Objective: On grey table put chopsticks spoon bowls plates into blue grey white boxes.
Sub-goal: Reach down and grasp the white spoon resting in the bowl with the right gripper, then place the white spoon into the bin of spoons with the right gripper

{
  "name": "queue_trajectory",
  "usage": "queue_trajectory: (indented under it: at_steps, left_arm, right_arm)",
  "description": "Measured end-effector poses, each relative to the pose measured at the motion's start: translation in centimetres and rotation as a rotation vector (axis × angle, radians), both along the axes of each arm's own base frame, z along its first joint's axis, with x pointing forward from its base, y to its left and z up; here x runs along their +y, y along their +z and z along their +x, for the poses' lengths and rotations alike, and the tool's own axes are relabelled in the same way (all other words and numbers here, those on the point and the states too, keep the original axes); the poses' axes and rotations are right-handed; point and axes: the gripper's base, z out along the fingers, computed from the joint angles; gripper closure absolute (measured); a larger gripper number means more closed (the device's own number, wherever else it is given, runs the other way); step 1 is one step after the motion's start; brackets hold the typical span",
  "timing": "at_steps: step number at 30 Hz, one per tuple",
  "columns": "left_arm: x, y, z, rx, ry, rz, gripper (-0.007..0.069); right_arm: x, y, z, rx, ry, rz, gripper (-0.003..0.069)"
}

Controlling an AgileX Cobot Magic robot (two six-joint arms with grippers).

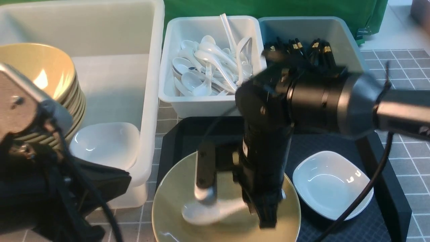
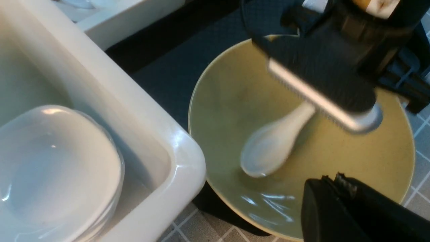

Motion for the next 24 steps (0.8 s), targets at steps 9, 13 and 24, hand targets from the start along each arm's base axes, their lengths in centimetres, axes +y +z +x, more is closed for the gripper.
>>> queue_trajectory:
  at_steps: [9,13,24]
  left_arm:
    - [-1.4,-0.3,5.5,0.108,0.093,0.074,0.0636]
    - [-1.7,2.4,10.4,0.064,0.101,0.082,0.0636]
    - [-3.5,3.5,19.9,0.036,0.061,0.094,0.0636]
  right_arm:
    - [-3.7,9.8,7.1,-0.309,-0.328,0.24,0.0528]
    - [-4.2,11.2,11.1,-0.433,-0.54,0.417,0.0528]
    - [-2.7,4.8,19.5,-0.478,-0.917,0.703,0.0468]
